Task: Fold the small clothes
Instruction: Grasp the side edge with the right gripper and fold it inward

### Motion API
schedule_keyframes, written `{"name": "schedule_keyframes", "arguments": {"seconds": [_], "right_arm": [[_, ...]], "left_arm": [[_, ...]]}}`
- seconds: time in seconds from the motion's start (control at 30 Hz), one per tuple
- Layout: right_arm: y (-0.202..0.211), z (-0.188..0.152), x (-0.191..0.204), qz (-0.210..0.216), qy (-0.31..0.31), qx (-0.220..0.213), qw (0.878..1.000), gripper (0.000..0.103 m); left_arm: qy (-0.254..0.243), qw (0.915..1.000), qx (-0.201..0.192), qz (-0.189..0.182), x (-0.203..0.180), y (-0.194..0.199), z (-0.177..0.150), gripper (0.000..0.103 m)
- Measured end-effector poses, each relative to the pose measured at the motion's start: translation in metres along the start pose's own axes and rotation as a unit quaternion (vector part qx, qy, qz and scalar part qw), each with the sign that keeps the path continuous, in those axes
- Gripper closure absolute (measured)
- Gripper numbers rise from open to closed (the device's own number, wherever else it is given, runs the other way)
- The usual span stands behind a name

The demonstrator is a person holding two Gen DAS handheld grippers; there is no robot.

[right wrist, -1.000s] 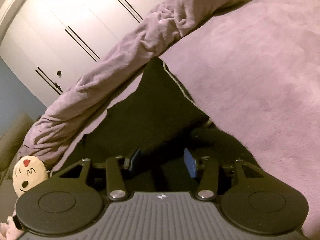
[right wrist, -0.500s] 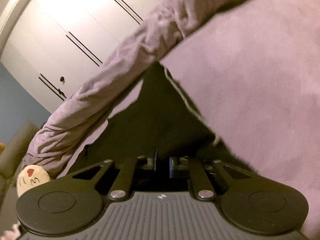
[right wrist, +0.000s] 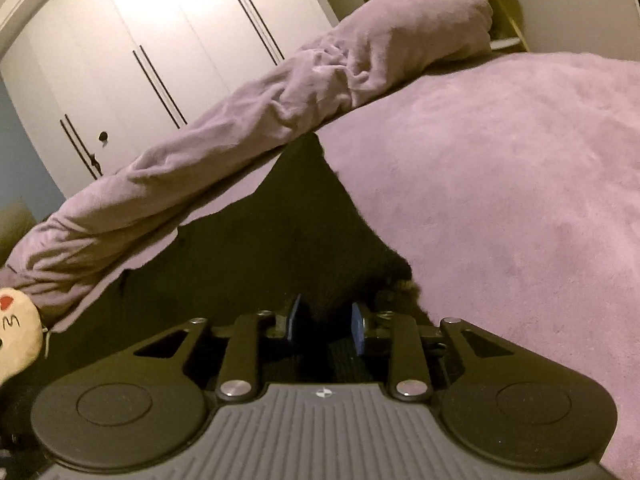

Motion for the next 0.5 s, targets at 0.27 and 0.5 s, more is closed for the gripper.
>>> {"name": "schedule_keyframes", "arguments": {"seconds": [0.27, 0.5], "right_arm": [[-0.004, -0.004, 0.000, 0.000, 0.006, -0.003, 1.000, 0.071], [-0.004, -0.005, -0.001, 0.004, 0.002, -0.006, 1.000, 0.069]], "left_arm": [[0.022, 0.9980, 0.016, -0.058, -0.017, -0.034, 0.011, 0.000], [0.029, 0.9963, 0.006, -0.080, -0.021, -0.045, 0.019, 0.004]]}}
Point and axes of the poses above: each gripper's, at about its wrist camera, not at the fingertips, and y roughly against the way its jaws point, x to its left, z to its top, the point moved 1 cm from there along -y, roughly the way its jaws point, and after that the axes turned 10 degrees about y, right-handed, at the moved point
